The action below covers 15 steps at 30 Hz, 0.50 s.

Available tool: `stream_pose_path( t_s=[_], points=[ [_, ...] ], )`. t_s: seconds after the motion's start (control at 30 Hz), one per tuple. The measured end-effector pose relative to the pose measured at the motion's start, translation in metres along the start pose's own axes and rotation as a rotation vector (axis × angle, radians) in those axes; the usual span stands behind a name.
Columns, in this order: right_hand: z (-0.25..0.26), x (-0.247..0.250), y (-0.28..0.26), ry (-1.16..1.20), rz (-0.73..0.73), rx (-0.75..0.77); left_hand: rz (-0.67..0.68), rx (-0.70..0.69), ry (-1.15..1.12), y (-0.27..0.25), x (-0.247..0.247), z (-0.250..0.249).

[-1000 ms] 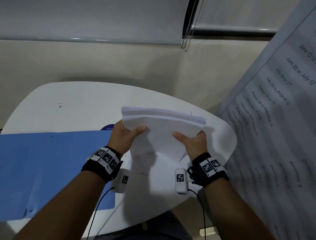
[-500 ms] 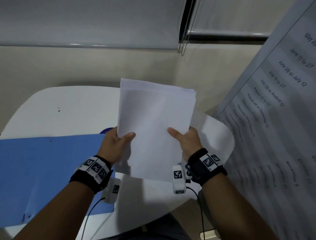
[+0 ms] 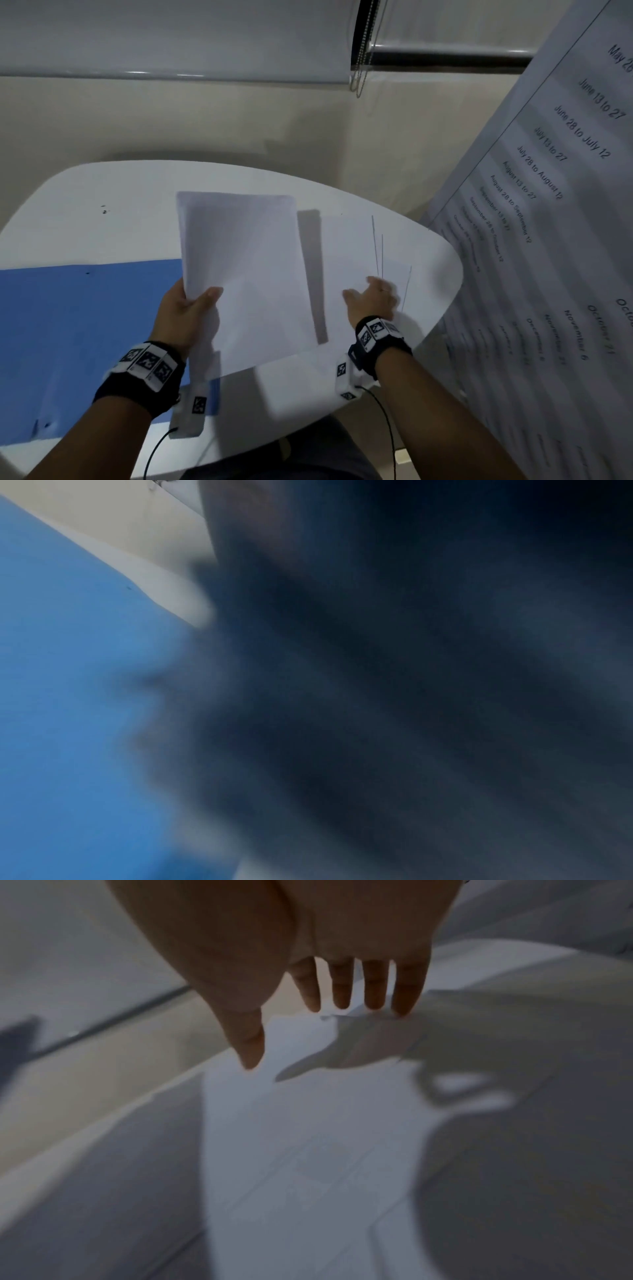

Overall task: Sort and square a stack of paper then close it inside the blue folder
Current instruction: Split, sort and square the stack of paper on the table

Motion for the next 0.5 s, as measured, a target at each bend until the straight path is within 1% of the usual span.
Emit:
stream_pose_path(
  t_s=[0.03, 0.07, 0.13, 0.23, 0.3, 0.43, 0.5],
  points=[
    [-0.007, 0.003, 0.008, -0.085, -0.004, -0.049, -0.013, 0.006, -0.003, -0.001, 0.005, 0.0],
    [-0.01, 0.005, 0.015, -0.152, 0.023, -0.08, -0.027, 0.012, -0.008, -0.001, 0.009, 0.002],
    [-0.01, 0.006, 0.027, -0.219, 0.071, -0.116, -0.056, 0.016, -0.02, 0.002, 0.018, 0.003],
    [-0.004, 0.002, 0.043, -0.169, 0.12, -0.16, -0.089, 0.022, -0.044, 0.005, 0.031, 0.004],
    [-0.001, 0.0, 0.046, -0.121, 0.144, -0.156, -0.092, 0.022, -0.068, 0.007, 0.037, 0.005],
    [0.006, 0.0, 0.039, -0.03, 0.066, -0.149, -0.104, 0.013, -0.117, 0.007, 0.043, 0.001],
    [0.012, -0.004, 0.031, -0.002, 0.055, -0.126, -0.11, 0.011, -0.141, 0.007, 0.043, 0.0]
  ],
)
Point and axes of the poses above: each hand's wrist, its own y-axis towards the middle knuckle, its own x-axis out of the back of the hand, z = x × y, the point moved 4 cm from there along y, towards the middle knuckle, and after that the axes turned 4 degrees about -z, right-handed, at the moved point
